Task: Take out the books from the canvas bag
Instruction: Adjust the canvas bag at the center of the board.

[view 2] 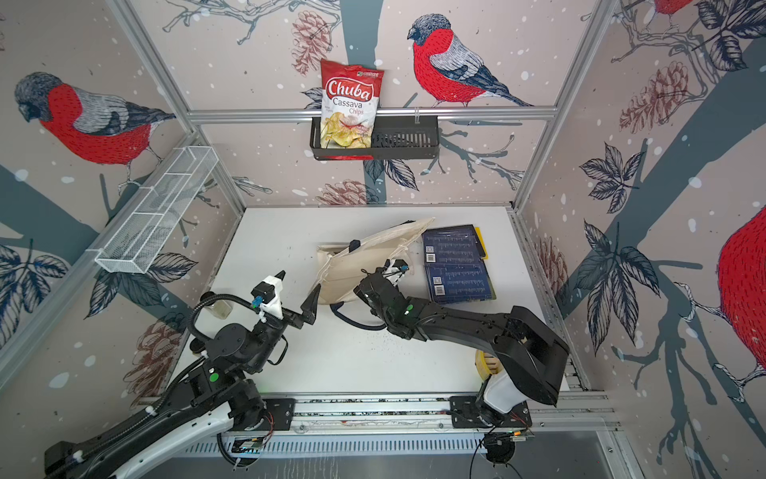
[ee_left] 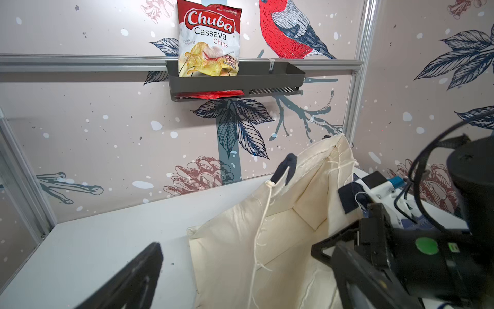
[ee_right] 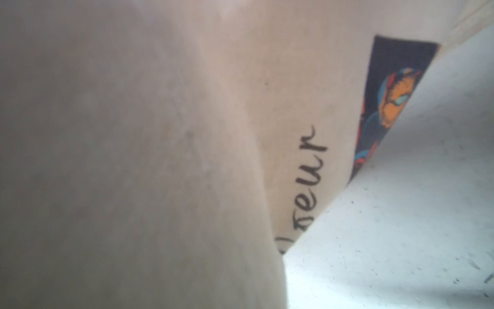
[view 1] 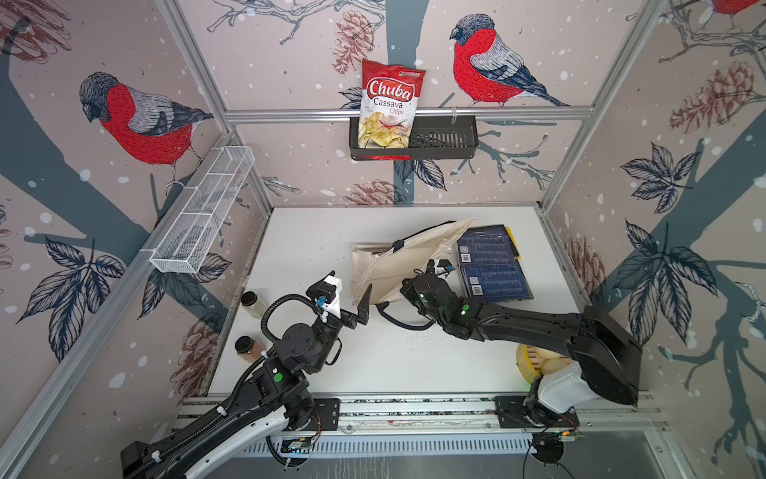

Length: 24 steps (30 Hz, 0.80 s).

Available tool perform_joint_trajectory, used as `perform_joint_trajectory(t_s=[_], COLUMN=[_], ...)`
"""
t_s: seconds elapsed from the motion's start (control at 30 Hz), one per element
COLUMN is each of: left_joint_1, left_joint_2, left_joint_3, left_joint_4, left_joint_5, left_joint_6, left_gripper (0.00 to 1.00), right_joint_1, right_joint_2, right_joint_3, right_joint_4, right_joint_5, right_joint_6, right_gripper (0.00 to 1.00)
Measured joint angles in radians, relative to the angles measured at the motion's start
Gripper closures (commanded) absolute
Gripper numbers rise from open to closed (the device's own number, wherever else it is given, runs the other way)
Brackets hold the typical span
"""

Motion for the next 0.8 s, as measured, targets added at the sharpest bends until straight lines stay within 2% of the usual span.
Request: perform_joint_trajectory(t_s=[0.2, 0.27, 0.4, 0.53, 0.63, 0.8], left_joint_1=[0.005, 0.006, 0.009, 0.012, 0.013, 0.018], left_joint_2=[0.011, 0.013, 0.021, 0.031, 0.036, 0.042], left_joint_3=[0.005, 0.006, 0.010, 0.013, 0.015, 0.018], left_joint_4=[-0.004, -0.006, -0.014, -0.020, -0.028, -0.034], left_joint_5=[0.000, 0.000, 0.000, 0.000, 0.001, 0.001], left_joint_6=[0.000, 0.001, 0.001, 0.001, 0.001, 0.001], left_gripper=[0.01, 0.01, 0.01, 0.01, 0.01, 0.01], right_joint_1=[-0.053, -0.071, -0.096, -0.105, -0.111, -0.111], right_joint_2=[0.026, 0.030, 0.032, 0.034, 0.034, 0.029], right_joint_3=[0.094, 0.109, 0.130, 0.145, 0.150, 0.174], right_joint_4=[-0.075, -0.084, -0.103, -0.109, -0.119, -0.142], right_joint_5=[-0.057, -0.092, -0.151, -0.183, -0.196, -0.202], right_joint_6=[-0.047, -0.053, -0.060, -0.066, -0.066, -0.066], right_gripper=[1.00, 0.96, 0.82, 0.77, 0.63, 0.50])
